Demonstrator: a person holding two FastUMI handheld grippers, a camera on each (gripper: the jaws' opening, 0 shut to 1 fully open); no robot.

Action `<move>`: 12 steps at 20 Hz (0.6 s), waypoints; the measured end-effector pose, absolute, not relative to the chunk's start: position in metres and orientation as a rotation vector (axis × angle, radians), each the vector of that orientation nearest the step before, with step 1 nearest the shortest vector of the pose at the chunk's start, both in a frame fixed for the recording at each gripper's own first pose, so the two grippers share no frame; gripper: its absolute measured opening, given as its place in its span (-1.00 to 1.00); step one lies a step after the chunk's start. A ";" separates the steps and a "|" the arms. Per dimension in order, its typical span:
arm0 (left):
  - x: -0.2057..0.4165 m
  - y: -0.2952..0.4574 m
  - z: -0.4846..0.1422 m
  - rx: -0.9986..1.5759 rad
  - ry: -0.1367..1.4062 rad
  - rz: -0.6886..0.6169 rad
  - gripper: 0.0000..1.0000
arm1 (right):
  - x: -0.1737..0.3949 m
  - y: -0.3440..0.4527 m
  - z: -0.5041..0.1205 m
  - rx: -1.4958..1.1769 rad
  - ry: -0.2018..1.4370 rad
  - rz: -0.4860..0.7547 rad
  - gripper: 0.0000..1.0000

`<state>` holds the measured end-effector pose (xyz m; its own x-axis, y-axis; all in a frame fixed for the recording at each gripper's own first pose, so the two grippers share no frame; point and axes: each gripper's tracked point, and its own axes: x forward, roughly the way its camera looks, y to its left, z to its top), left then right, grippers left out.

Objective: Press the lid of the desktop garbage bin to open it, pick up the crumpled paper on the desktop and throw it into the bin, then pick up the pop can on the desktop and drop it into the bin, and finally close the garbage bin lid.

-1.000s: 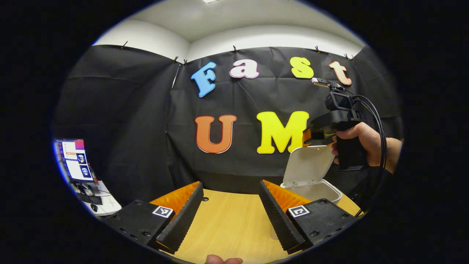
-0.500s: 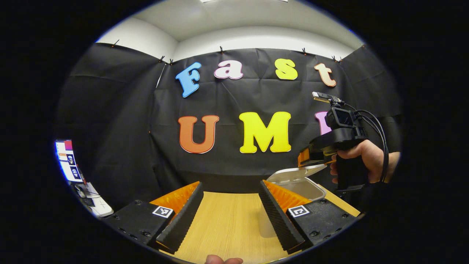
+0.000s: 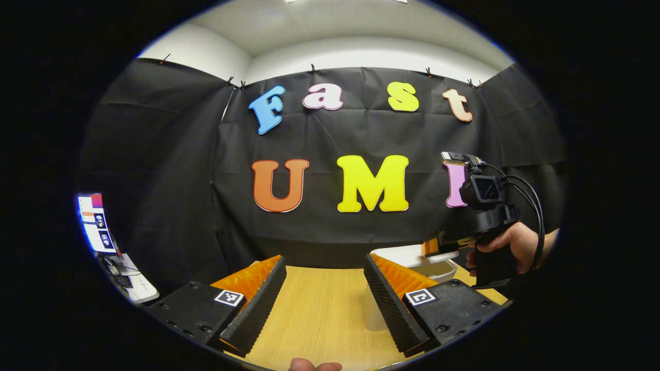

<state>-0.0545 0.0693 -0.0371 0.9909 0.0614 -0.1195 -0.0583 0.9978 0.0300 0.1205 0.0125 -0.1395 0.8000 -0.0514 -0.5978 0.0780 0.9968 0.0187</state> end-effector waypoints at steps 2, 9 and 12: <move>-0.053 0.070 -0.041 0.033 0.133 0.067 0.95 | 0.119 0.014 -0.148 0.037 0.655 -0.066 0.92; -0.052 0.070 -0.047 0.040 0.147 0.075 0.96 | 0.112 0.017 -0.166 0.013 0.673 -0.047 0.94; -0.052 0.069 -0.049 0.040 0.148 0.076 0.96 | 0.112 0.017 -0.167 0.013 0.660 -0.042 0.95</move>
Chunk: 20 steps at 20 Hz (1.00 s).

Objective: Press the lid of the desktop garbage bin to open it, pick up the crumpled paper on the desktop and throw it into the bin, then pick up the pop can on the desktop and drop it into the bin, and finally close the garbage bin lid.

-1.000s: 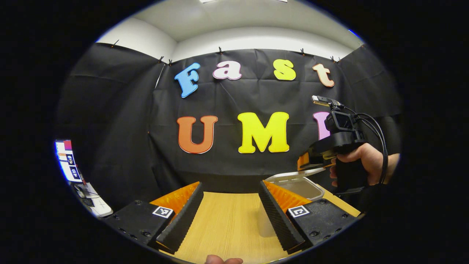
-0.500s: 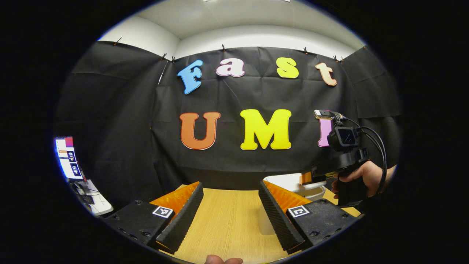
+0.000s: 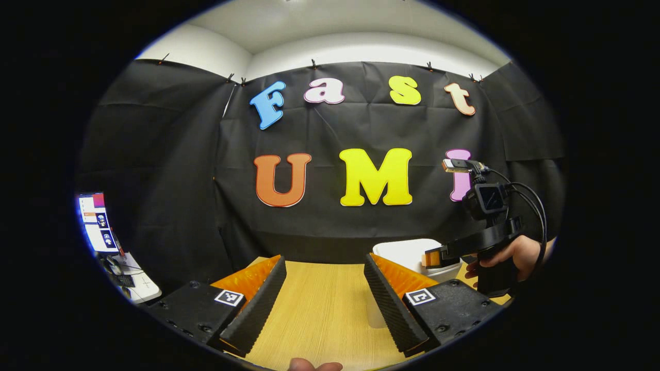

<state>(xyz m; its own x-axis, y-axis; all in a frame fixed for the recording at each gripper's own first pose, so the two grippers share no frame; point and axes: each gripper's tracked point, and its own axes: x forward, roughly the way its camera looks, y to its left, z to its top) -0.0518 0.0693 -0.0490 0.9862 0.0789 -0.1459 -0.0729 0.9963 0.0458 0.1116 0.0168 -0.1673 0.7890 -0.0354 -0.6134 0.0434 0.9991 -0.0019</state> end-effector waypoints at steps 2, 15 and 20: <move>-0.053 0.069 -0.053 0.041 0.155 0.077 0.95 | 0.110 0.018 -0.172 0.027 0.632 -0.031 0.97; -0.051 0.082 -0.048 0.031 0.139 0.101 1.00 | 0.106 0.017 -0.185 -0.042 0.319 0.007 0.97; -0.051 0.077 -0.043 0.021 0.125 0.074 0.96 | 0.106 0.013 -0.171 -0.022 0.290 -0.025 0.92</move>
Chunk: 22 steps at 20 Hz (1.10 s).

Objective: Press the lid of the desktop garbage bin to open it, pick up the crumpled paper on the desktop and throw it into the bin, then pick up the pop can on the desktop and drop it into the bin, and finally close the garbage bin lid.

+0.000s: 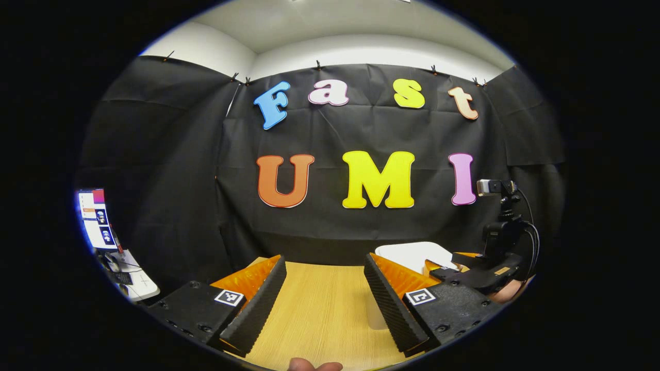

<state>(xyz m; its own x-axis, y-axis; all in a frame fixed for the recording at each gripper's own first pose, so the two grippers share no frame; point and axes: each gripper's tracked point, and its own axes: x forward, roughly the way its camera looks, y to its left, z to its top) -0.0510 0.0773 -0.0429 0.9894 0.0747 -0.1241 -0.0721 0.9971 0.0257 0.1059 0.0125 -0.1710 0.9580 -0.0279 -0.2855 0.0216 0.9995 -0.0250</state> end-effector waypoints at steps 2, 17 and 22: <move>-0.047 0.072 -0.043 0.009 0.123 0.060 0.96 | 0.105 0.009 -0.160 -0.067 0.267 -0.035 0.95; 0.008 0.032 0.013 -0.005 0.031 -0.056 0.95 | 0.053 -0.054 -0.013 -0.086 0.042 -0.110 0.90; 0.015 0.022 0.017 0.010 0.031 -0.072 0.95 | 0.034 -0.059 0.009 -0.068 -0.025 -0.147 0.91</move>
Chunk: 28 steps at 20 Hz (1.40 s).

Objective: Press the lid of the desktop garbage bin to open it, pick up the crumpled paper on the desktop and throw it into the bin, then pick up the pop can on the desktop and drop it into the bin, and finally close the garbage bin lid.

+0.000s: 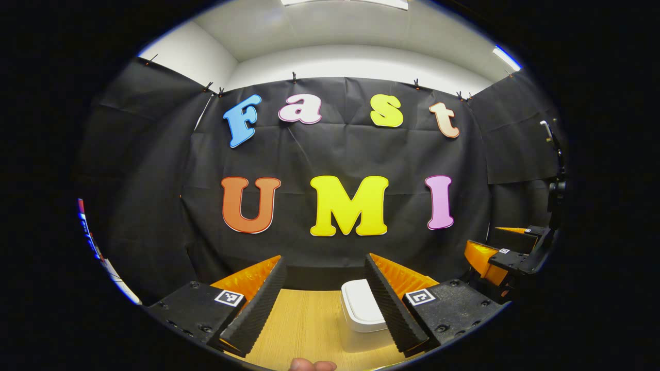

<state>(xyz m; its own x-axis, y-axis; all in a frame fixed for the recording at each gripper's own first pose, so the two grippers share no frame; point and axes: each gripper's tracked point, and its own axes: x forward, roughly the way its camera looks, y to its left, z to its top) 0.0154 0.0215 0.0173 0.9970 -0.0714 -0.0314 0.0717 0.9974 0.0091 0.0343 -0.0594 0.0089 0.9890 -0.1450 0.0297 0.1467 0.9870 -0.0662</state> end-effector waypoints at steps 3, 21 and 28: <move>0.019 0.014 0.017 0.015 0.032 -0.076 0.95 | 0.027 -0.057 0.006 -0.056 -0.029 -0.142 0.90; 0.035 -0.011 0.001 -0.044 0.083 -0.066 0.95 | 0.033 -0.040 -0.014 0.015 0.042 -0.028 0.90; 0.032 -0.014 0.001 -0.030 0.070 -0.035 0.95 | 0.033 -0.046 -0.018 -0.013 0.041 -0.035 0.91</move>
